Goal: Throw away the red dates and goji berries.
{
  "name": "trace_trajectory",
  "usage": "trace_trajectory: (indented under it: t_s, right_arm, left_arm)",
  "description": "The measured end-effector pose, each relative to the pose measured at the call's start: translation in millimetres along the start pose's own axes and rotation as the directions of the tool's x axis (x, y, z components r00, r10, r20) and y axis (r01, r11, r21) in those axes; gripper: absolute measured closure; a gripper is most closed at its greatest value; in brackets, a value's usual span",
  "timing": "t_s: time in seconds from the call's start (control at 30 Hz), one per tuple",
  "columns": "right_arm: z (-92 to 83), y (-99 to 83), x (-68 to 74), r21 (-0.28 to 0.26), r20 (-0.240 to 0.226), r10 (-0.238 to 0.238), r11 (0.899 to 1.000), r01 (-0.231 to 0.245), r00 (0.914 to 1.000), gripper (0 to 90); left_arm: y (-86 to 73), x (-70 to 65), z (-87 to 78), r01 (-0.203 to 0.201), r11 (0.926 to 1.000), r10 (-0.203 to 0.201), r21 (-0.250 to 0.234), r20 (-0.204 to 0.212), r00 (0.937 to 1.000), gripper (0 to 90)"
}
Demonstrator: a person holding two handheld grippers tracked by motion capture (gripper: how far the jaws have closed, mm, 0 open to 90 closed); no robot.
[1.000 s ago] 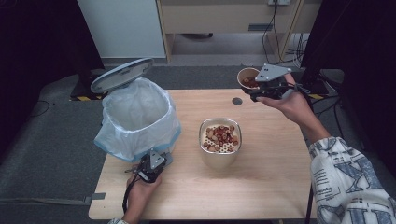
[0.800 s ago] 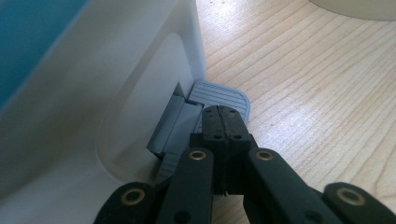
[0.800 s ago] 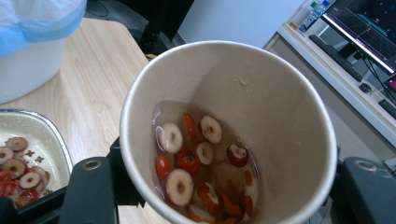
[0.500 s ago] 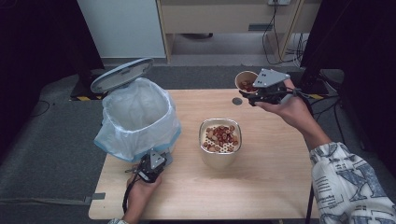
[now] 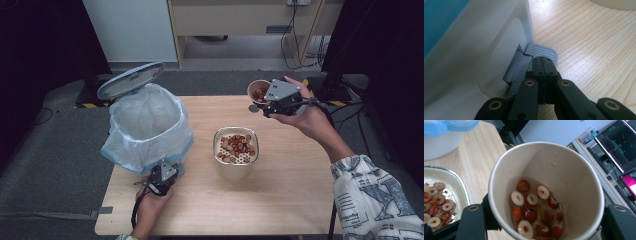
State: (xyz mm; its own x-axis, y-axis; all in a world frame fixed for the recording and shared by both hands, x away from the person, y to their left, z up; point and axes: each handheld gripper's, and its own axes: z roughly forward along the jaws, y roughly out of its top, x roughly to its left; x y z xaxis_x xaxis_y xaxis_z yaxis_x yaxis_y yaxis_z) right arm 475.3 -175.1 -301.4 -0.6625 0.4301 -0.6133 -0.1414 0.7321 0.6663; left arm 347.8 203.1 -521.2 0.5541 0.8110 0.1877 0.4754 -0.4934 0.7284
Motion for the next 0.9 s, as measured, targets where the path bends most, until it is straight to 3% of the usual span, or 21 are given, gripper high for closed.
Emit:
trace_trajectory:
  t_s: [0.5, 0.7, 0.8, 0.9]
  right_arm:
    - [-2.2, 13.5, 7.8, 0.013, 0.022, -0.066, 0.998, 0.066, 0.9976, 34.2]
    - [-0.9, 15.2, 14.1, 0.038, 0.039, -0.128, 0.991, 0.127, 0.991, 34.2]
    - [-0.2, 16.4, 17.7, 0.056, 0.052, -0.177, 0.983, 0.174, 0.9829, 34.2]
    - [-0.4, 17.4, 20.4, 0.06, 0.054, -0.193, 0.98, 0.19, 0.9797, 34.4]
  left_arm:
    - [0.1, -0.1, -0.1, 0.0, 1.0, 0.0, 0.001, -0.001, 1.0, 89.5]
    - [0.1, 0.0, -0.1, -0.001, 1.0, 0.001, 0.002, 0.0, 1.0, 89.5]
    - [0.1, 0.0, -0.1, 0.0, 1.0, 0.0, 0.002, 0.0, 1.0, 89.5]
    - [0.1, 0.0, -0.1, 0.0, 1.0, 0.0, 0.002, 0.0, 1.0, 89.5]
